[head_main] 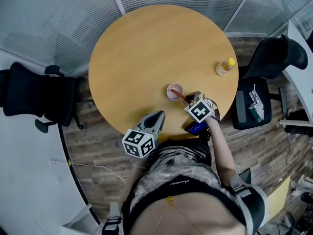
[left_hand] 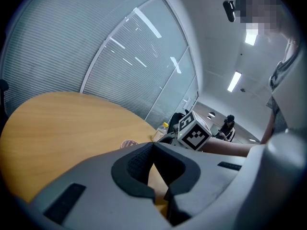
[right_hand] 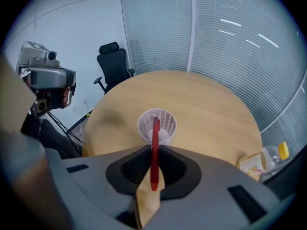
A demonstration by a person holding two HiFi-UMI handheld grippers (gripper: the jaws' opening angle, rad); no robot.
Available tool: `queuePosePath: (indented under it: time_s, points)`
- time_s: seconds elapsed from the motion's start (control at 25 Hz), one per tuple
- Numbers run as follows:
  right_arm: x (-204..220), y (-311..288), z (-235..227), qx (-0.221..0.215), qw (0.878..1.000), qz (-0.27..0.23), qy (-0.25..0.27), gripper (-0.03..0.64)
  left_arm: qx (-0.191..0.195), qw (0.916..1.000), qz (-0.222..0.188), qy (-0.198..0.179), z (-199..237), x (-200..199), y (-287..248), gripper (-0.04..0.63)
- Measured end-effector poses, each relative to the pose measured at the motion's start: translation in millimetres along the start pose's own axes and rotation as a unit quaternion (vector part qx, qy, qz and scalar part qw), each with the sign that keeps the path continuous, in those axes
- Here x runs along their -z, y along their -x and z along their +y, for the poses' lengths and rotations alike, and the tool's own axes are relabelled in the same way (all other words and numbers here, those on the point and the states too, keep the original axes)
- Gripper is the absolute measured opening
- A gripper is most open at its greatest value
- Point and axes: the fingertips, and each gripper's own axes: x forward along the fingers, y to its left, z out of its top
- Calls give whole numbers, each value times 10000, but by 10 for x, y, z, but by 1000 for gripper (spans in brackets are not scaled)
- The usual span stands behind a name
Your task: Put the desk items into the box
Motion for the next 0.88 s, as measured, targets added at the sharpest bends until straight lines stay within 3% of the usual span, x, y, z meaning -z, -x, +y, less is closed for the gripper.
queuePosePath:
  time_s: [0.88]
  points:
    - [-283,-90,23,77,9990,65,447,63,-14,10000,26,16,40,15,-9,18]
